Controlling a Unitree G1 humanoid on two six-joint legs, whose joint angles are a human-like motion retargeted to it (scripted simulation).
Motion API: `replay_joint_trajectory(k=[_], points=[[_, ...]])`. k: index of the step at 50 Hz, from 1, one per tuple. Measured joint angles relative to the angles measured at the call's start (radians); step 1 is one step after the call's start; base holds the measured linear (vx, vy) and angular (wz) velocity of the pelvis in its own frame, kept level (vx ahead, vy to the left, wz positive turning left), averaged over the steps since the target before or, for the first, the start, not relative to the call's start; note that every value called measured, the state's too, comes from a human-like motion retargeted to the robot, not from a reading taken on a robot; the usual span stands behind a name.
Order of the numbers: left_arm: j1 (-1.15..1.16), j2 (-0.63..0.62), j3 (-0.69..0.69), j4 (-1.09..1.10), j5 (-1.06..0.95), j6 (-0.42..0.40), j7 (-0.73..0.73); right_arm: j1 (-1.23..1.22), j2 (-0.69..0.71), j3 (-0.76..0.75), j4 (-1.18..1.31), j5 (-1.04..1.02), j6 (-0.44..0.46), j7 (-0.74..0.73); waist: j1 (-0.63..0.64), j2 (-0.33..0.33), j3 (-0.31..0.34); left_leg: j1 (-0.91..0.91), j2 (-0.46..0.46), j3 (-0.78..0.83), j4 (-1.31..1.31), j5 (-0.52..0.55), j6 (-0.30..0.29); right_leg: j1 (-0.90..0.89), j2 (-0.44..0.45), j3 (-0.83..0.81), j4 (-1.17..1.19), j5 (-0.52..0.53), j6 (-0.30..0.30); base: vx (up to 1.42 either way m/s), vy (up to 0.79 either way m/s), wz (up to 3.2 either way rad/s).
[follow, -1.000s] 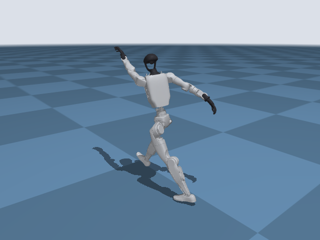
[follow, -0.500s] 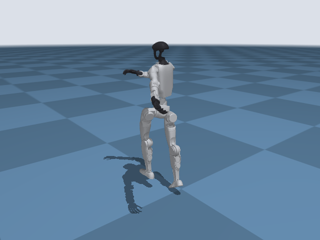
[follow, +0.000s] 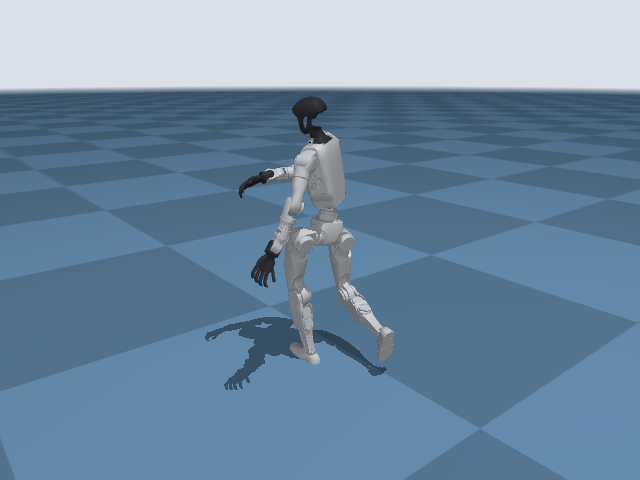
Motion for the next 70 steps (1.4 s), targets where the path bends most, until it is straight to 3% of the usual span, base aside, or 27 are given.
replay_joint_trajectory(k=[3,5,7,10,13,18,23,27,30,33,35,36,37,38,40,42,44,46,49,52,58,59,60,62,65,68,70], points=[[-0.325,-0.122,-0.123,0.001,0.183,0.022,0.006,0.327,-0.084,-0.142,0.072,-0.118,0.011,-0.064,-0.136,0.03,0.01,0.133,0.029,-0.054,0.011,-0.093,-0.052,-0.164,0.038,0.038,0.054,-0.105,-0.05,1.13,0.06,0.68],[-0.504,-0.171,-0.163,-0.019,0.259,0.043,0.023,0.545,-0.145,-0.279,0.137,-0.09,0.028,-0.136,-0.261,0.053,-0.021,0.237,0.061,-0.105,-0.067,-0.083,-0.088,-0.262,0.045,0.002,-0.006,-0.144,-0.086,1.11,0.05,0.91],[-0.628,-0.204,-0.175,-0.057,0.292,0.077,0.038,0.737,-0.214,-0.433,0.241,-0.043,0.052,-0.164,-0.419,0.086,-0.089,0.321,0.115,-0.178,-0.171,0.009,-0.12,-0.321,0.11,-0.044,-0.164,-0.134,-0.065,1.1,-0.04,1.56],[-0.736,-0.256,-0.148,-0.132,0.29,0.096,0.049,0.977,-0.349,-0.632,0.44,-0.066,0.064,-0.106,-0.647,0.16,-0.198,0.407,0.222,-0.252,-0.301,0.252,-0.166,-0.335,0.211,-0.123,-0.534,-0.093,-0.008,1.1,-0.18,1.79],[-0.839,-0.336,-0.085,-0.224,0.201,0.047,0.079,1.172,-0.496,-0.788,0.658,-0.027,0.033,-0.001,-0.773,0.217,-0.237,0.493,0.27,-0.236,-0.4,0.414,-0.193,-0.259,0.253,-0.178,-0.979,0.072,0.05,1.12,-0.3,1.26],[-1.175,-0.39,-0.076,-0.339,0.105,0.015,0.155,1.418,-0.658,-1.004,0.962,0.182,0.035,0.073,-0.859,0.251,-0.157,0.584,0.24,-0.215,-0.489,0.235,-0.258,-0.222,0.258,-0.203,-1.382,0.087,0.149,1.06,-0.34,0.45],[-1.62,-0.38,-0.146,-0.355,0.15,0.133,0.261,1.618,-0.655,-1.351,1.104,0.118,0.131,-0.093,-0.952,0.284,-0.047,0.626,0.259,-0.196,-0.458,-0.031,-0.274,-0.362,0.194,-0.059,-1.467,0.043,0.183,0.91,-0.34,0.78],[-1.661,-0.409,-0.071,-0.366,0.084,0.211,0.321,1.648,-0.562,-1.557,1.185,0.243,0.217,-0.242,-1.018,0.295,-0.038,0.679,0.291,-0.264,-0.351,-0.221,-0.265,-0.394,0.1,-0.037,-1.467,-0.013,0.216,1.03,-0.48,0.84],[-1.463,-0.423,0.006,-0.443,-0.012,0.229,0.337,1.582,-0.477,-1.542,1.199,0.483,0.233,-0.259,-1.06,0.306,-0.062,0.708,0.317,-0.311,-0.245,-0.172,-0.254,-0.29,0.072,-0.024,-1.467,-0.004,0.198,1.18,-0.66,0.72],[-1.16,-0.415,0.078,-0.561,0.065,0.132,0.27,1.47,-0.401,-1.451,1.162,0.586,0.216,-0.152,-1.072,0.283,-0.057,0.707,0.311,-0.273,-0.032,-0.033,-0.198,-0.166,0.012,-0.176,-1.466,0.249,0.196,1.15,-0.73,0.38],[-0.979,-0.379,0.068,-0.622,0.152,0.034,0.214,1.355,-0.374,-1.364,1.14,0.598,0.206,-0.109,-1.062,0.286,-0.018,0.65,0.332,-0.197,0.204,-0.007,-0.137,-0.104,0.018,-0.137,-1.45,0.317,0.187,0.5,-0.81,3.15],[-0.961,-0.386,-0.029,-0.625,0.134,-0.049,0.248,1.277,-0.36,-1.318,1.135,0.566,0.17,-0.084,-1.229,0.356,-0.013,0.353,0.337,-0.55,0.417,0.036,-0.064,0.002,0.164,0.926,-1.447,0.022,-0.097,-0.83,-0.89,10.2],[-0.929,-0.371,-0.11,-0.614,0.127,-0.127,0.277,1.187,-0.353,-1.248,1.132,0.527,0.131,-0.072,-1.338,0.434,-0.005,0.105,0.344,-0.787,0.609,0.038,-0.008,0.046,0.288,1.634,-1.447,-0.176,-0.285,-1.01,-0.91,9.85],[-0.868,-0.313,-0.154,-0.578,0.14,-0.192,0.295,1.076,-0.361,-1.132,1.132,0.473,0.085,-0.086,-1.334,0.524,0.006,-0.046,0.358,-0.794,0.756,-0.04,0.017,-0.035,0.368,1.634,-1.45,-0.178,-0.285,-0.15,-0.68,3.62],[-0.747,-0.245,-0.252,-0.49,0.177,-0.275,0.299,0.861,-0.384,-0.94,1.134,0.338,0.034,-0.139,-1.31,0.645,-0.004,-0.25,0.269,-0.821,0.92,-0.157,0.06,-0.11,0.441,1.634,-1.455,-0.165,-0.285,0.57,-0.71,0.14],[-0.639,-0.196,-0.363,-0.374,0.226,-0.294,0.271,0.648,-0.407,-0.78,1.136,0.173,0.031,-0.194,-1.283,0.684,-0.049,-0.353,0.085,-0.828,0.923,-0.2,0.078,-0.102,0.435,1.634,-1.457,-0.135,-0.285,0.61,-0.67,1.35],[-0.537,-0.143,-0.46,-0.26,0.256,-0.28,0.238,0.454,-0.435,-0.641,1.126,0.036,0.036,-0.218,-1.231,0.662,-0.098,-0.392,-0.062,-0.771,0.802,-0.181,0.089,-0.05,0.406,1.634,-1.458,-0.099,-0.285,0.51,-0.67,1.59],[-0.427,-0.072,-0.491,-0.165,0.22,-0.251,0.213,0.284,-0.477,-0.53,1.111,-0.041,0.034,-0.223,-1.149,0.607,-0.135,-0.386,-0.127,-0.657,0.595,-0.126,0.104,0.018,0.387,1.634,-1.459,-0.054,-0.285,0.4,-0.68,1.19],[-0.25,0.068,-0.357,-0.086,0.008,-0.203,0.203,0.054,-0.574,-0.447,1.094,-0.074,0.057,-0.238,-1.004,0.52,-0.154,-0.318,-0.124,-0.449,0.225,-0.02,0.105,0.115,0.407,1.634,-1.463,0.024,-0.285,0.34,-0.69,0.55],[-0.101,0.215,-0.156,-0.071,-0.241,-0.204,0.201,-0.164,-0.687,-0.459,1.069,-0.06,0.104,-0.262,-0.882,0.474,-0.141,-0.233,-0.098,-0.278,-0.089,0.078,0.06,0.207,0.488,1.634,-1.467,0.123,-0.285,0.44,-0.72,0.23],[0.116,0.472,0.125,-0.108,-0.519,-0.196,0.225,-0.457,-0.853,-0.482,0.888,0.19,0.117,-0.384,-0.738,0.405,-0.12,-0.15,-0.059,0.077,-0.35,0.188,-0.018,0.376,0.666,1.634,-1.467,0.29,-0.285,0.57,-0.68,-0.31],[0.166,0.471,0.226,-0.067,-0.478,-0.139,0.196,-0.476,-0.856,-0.473,0.833,0.22,0.119,-0.409,-0.53,0.389,-0.125,-0.094,0.06,0.382,-0.395,0.126,-0.087,0.348,0.515,0.875,-1.451,0.204,-0.12,0.97,-0.14,-11.57],[0.222,0.453,0.353,-0.001,-0.398,-0.059,0.147,-0.491,-0.849,-0.463,0.773,0.24,0.125,-0.431,-0.225,0.372,-0.132,-0.015,0.237,0.813,-0.453,0.033,-0.185,0.294,0.275,-0.265,-1.427,0.068,0.128,1.07,0.08,-11.98],[0.363,0.4,0.604,-0.081,-0.37,0.044,0.118,-0.47,-0.92,-0.473,0.557,0.307,0.123,-0.476,-0.154,0.346,-0.11,0.03,0.235,0.85,-0.489,0.027,-0.219,0.345,0.234,-0.485,-1.371,0.007,0.163,0.88,0.09,-3.55],[0.549,0.314,0.816,-0.093,-0.441,0.043,0.094,-0.459,-0.919,-0.482,0.31,0.307,0.082,-0.462,-0.149,0.325,-0.113,0.072,0.251,0.783,-0.489,0.046,-0.221,0.403,0.245,-0.488,-1.305,0.018,0.136,0.76,0.08,0.58],[0.646,0.178,0.818,-0.046,-0.523,0.0,0.059,-0.392,-0.874,-0.505,0.056,0.331,0.012,-0.424,-0.167,0.327,-0.111,0.132,0.273,0.693,-0.489,0.103,-0.203,0.387,0.22,-0.498,-1.065,0.093,0.073,0.71,0.17,0.9],[0.647,0.094,0.689,-0.003,-0.556,-0.047,0.009,-0.309,-0.853,-0.525,-0.123,0.345,-0.024,-0.381,-0.176,0.321,-0.119,0.145,0.268,0.615,-0.489,0.115,-0.162,0.279,0.156,-0.489,-0.779,0.159,0.05,0.58,0.23,1.46]])
